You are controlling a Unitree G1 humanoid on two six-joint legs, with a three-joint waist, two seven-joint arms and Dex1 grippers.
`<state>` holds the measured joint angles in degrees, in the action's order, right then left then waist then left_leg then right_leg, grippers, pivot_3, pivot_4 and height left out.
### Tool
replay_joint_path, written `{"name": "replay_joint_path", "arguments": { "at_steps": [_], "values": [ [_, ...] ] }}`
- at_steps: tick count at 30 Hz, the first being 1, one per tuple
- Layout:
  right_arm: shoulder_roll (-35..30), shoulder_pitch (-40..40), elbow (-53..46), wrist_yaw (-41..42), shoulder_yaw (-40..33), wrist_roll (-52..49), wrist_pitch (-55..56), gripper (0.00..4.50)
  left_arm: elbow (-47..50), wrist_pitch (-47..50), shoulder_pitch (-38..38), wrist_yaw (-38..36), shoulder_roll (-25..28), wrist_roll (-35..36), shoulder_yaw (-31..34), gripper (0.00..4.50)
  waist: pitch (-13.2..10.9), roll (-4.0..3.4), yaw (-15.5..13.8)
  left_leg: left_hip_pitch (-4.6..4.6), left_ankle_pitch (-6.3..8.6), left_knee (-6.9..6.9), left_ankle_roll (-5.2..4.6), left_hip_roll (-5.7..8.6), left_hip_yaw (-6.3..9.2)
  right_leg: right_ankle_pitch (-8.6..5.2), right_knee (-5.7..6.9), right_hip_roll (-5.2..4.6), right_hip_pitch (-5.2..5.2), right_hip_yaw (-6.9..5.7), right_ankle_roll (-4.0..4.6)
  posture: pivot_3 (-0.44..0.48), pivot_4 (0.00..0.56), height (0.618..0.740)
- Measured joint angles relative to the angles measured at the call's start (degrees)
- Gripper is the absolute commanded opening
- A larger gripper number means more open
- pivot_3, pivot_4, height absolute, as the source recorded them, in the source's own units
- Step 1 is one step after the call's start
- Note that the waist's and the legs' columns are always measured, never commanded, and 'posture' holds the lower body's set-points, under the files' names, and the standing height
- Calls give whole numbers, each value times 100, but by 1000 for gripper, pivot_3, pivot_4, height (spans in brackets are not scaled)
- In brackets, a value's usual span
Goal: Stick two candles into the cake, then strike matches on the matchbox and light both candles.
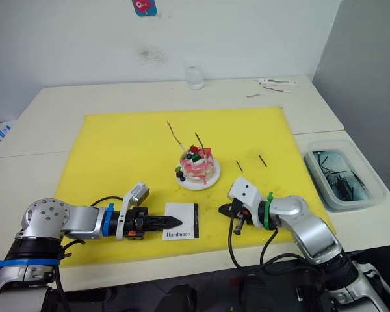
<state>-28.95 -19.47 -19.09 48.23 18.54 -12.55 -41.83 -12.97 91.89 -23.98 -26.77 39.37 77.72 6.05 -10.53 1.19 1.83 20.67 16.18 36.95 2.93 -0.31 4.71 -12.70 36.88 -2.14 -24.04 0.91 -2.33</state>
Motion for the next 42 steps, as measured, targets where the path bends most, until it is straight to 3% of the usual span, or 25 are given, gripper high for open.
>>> {"name": "replay_joint_path", "arguments": {
  "at_steps": [4, 9, 13, 16, 26, 42],
  "values": [
    [12, 2, -89, -109, -208, -142, -127, 0, -35, 37, -45, -237, 159, 117, 62, 46, -4, 4, 3, 9, 0, -1, 0, -8, 1, 0, 0, 8, -9, -3, 0, 0, 150, 740],
    [183, 20, -323, -442, -929, -470, -132, 0, 156, -18, -100, -1027, 847, 274, 387, 46, -13, 16, 7, 15, 0, -7, 0, -17, 2, -3, -2, 18, -18, -6, 6, 0, 150, 740],
    [492, 173, -440, -999, -1374, -454, 88, 925, 1031, -797, 525, -1857, 1070, -172, 681, 0, -14, 13, 5, 17, 0, -14, 4, -18, -8, -9, -8, 13, -20, 1, 15, 0, 150, 740],
    [480, 277, -246, -1292, -1371, -150, 474, 1992, 1609, -1519, 1077, -2437, 1089, -688, 665, 0, -15, 13, 2, 20, 1, -15, 5, -18, -11, -19, -12, 12, -24, 2, 31, 0, 150, 740],
    [1367, -216, 1134, -2273, -1071, 489, 1116, 1992, 1726, -2018, 1315, -2785, 1042, -1135, 700, 0, -16, 12, 23, 17, 1, -10, 3, -23, -10, -26, -1, 20, -23, 2, 43, 0, 150, 740],
    [1825, -767, 2222, -2691, -1173, 679, 1282, 1992, 1937, -2128, 1512, -2789, 947, -1275, 709, 0, -17, 11, 29, 17, 2, -12, 2, -33, -6, -12, 1, 33, -23, 1, 20, 0, 150, 740]
  ]
}}
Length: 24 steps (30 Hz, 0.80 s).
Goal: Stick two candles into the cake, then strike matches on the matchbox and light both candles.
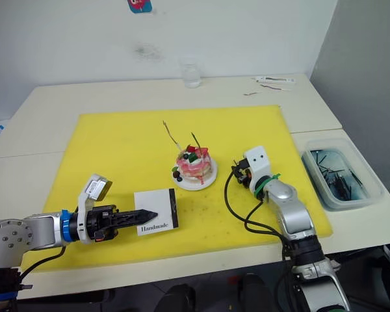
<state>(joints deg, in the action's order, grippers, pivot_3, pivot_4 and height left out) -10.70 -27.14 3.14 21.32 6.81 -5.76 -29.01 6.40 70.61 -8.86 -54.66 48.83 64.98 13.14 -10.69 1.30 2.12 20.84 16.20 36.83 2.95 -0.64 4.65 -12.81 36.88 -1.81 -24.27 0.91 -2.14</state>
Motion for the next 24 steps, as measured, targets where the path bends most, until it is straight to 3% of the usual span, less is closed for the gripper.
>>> {"name": "replay_joint_path", "arguments": {
  "at_steps": [14, 20, 24],
  "values": [
    [296, -177, 293, -532, -109, 49, -117, 1992, 35, -33, 25, 44, -189, -85, 0, 0, 0, 0, 1, -1, 0, 1, 0, 0, 0, 1, 1, 0, 1, 1, 0, 0, 150, 740],
    [303, -176, 281, -550, -109, 48, -170, 50, 34, -121, 26, 44, -259, -120, 0, 0, 0, 0, 1, -2, 0, 1, 0, -1, 0, 1, 1, 1, 2, 1, 0, 0, 150, 740],
    [293, -145, 230, -538, -110, 35, -190, 16, 32, -159, 26, 41, -259, -192, 0, 0, 0, 0, 0, -2, 0, 1, 0, -1, 0, 1, 0, 1, 2, 1, 0, 0, 150, 740]
  ]
}}
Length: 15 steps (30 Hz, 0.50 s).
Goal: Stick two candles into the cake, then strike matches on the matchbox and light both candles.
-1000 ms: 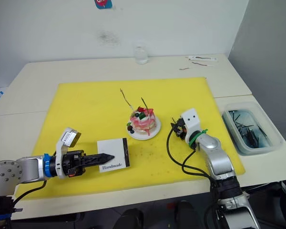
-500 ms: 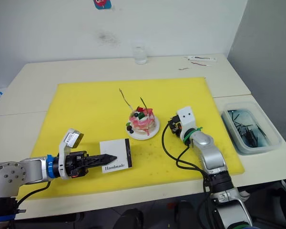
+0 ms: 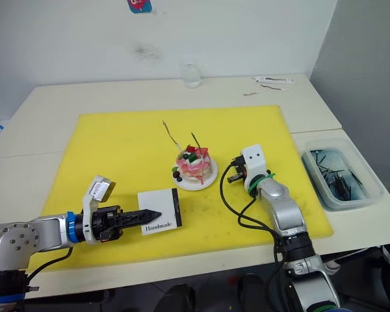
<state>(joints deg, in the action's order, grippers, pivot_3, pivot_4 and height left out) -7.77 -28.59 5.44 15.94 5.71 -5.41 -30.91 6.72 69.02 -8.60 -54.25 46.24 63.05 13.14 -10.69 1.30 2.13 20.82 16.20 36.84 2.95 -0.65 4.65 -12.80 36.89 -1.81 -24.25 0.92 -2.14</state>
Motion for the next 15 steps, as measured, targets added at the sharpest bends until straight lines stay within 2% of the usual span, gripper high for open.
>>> {"name": "replay_joint_path", "arguments": {
  "at_steps": [5, 15],
  "values": [
    [-266, 177, -327, 214, 1, -53, -129, 16, -28, 21, -21, -19, 4, -21, 0, 0, 0, 0, -21, 3, 0, -1, 0, 1, 1, 0, -2, -1, 0, -2, 0, 0, 150, 740],
    [-2170, 500, -1873, 1959, -259, -847, -917, 16, -357, -104, -306, -396, 393, -281, 74, 0, -2, -2, 15, -1, 1, -1, -1, -10, 0, -16, 0, 13, -2, -2, 25, 0, 150, 740]
  ]
}}
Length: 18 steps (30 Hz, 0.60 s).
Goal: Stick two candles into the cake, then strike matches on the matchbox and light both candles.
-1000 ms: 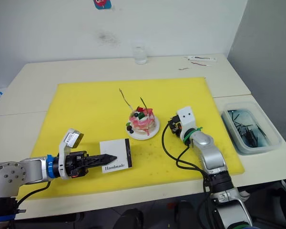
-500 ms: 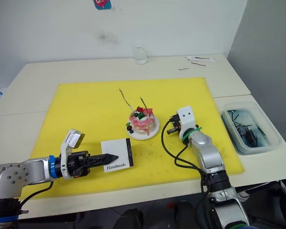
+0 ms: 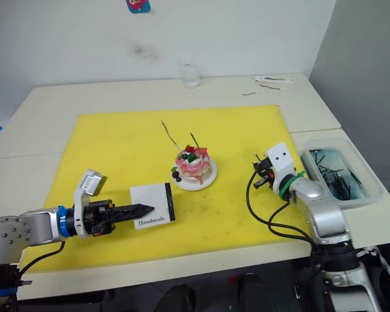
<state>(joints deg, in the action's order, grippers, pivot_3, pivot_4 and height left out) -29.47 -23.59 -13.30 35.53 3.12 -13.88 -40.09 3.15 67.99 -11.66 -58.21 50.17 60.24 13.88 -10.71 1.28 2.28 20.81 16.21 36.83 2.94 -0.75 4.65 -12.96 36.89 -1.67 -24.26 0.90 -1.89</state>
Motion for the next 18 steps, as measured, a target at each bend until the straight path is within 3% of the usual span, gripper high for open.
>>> {"name": "replay_joint_path", "arguments": {
  "at_steps": [8, 14, 18],
  "values": [
    [-525, -18, -212, 958, 16, -494, 78, 16, 141, -227, -517, 179, 15, -133, 47, 0, -2, 5, -3, 4, 0, 4, 0, 1, -1, 14, -5, -1, 3, 2, -24, 0, 150, 740],
    [-552, -169, -207, 1052, 10, -542, 119, 16, 431, -976, -552, 712, -386, -651, 74, 0, -2, 5, -22, 5, 0, 4, 1, 1, -1, 16, -5, -1, 2, 3, -27, 0, 150, 740],
    [-576, -167, -253, 1061, -14, -552, 156, 16, 289, -846, -922, 529, -415, -583, -31, 0, -4, 8, -39, 6, 0, 6, 1, 1, 1, 16, -2, 1, 2, -1, -27, 0, 150, 740]
  ]
}}
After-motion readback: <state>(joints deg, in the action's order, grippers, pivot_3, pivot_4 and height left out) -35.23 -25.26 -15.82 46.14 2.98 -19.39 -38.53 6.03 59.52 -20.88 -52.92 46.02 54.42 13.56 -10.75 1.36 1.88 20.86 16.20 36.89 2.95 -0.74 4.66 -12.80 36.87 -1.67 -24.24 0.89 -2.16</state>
